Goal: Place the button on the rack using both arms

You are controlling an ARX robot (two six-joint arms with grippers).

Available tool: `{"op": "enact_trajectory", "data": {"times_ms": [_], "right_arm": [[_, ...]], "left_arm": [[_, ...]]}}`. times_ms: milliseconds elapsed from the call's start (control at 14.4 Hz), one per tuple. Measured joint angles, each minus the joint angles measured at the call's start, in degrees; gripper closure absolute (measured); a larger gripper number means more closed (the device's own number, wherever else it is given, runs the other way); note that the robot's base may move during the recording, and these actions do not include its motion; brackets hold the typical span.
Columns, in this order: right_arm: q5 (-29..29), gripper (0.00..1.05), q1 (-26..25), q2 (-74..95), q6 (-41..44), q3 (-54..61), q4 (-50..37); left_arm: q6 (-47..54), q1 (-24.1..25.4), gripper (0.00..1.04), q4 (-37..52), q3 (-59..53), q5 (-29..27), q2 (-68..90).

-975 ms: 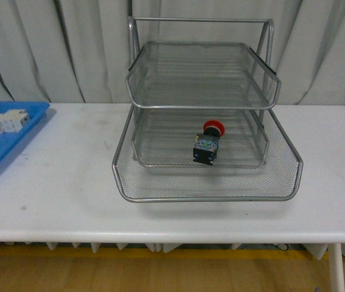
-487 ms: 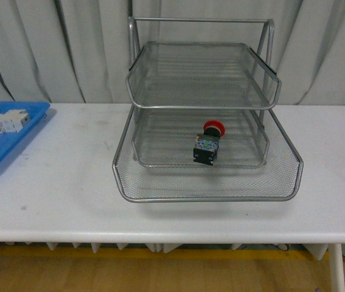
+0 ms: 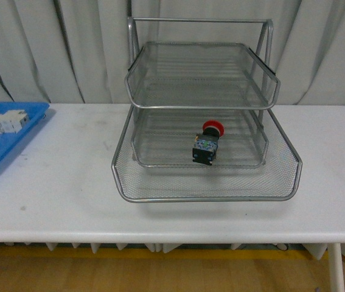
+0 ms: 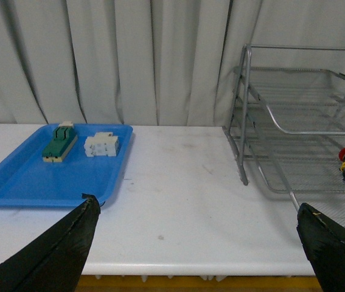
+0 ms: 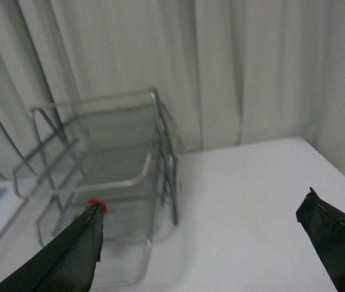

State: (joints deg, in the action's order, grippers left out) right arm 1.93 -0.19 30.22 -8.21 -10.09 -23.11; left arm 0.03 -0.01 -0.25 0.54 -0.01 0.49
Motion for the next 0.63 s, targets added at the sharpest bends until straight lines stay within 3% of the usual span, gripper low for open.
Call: {"op": "enact_trajectory", "data": {"times_ms": [139, 348, 487, 627], "right_arm": [[0.4, 0.06, 4.7, 23.0, -2.3, -12.5, -11.6], [-0.8, 0.06, 11.2, 49.7, -3.8, -32.5, -1.0], [-0.8, 0.24, 15.1, 60.3, -3.8, -44.2, 7.9], [-1.2, 0.47, 19.2, 65.8, -3.5, -51.5, 15.5]], "left_arm": [[0.0, 0.0, 0.07, 0.0, 0.0, 0.0, 0.0], [0.0, 0.0, 0.07, 0.0, 0.0, 0.0, 0.0], [0.0, 0.0, 0.07, 0.0, 0.0, 0.0, 0.0], [0.0, 0.0, 0.07, 0.0, 0.0, 0.0, 0.0]]}}
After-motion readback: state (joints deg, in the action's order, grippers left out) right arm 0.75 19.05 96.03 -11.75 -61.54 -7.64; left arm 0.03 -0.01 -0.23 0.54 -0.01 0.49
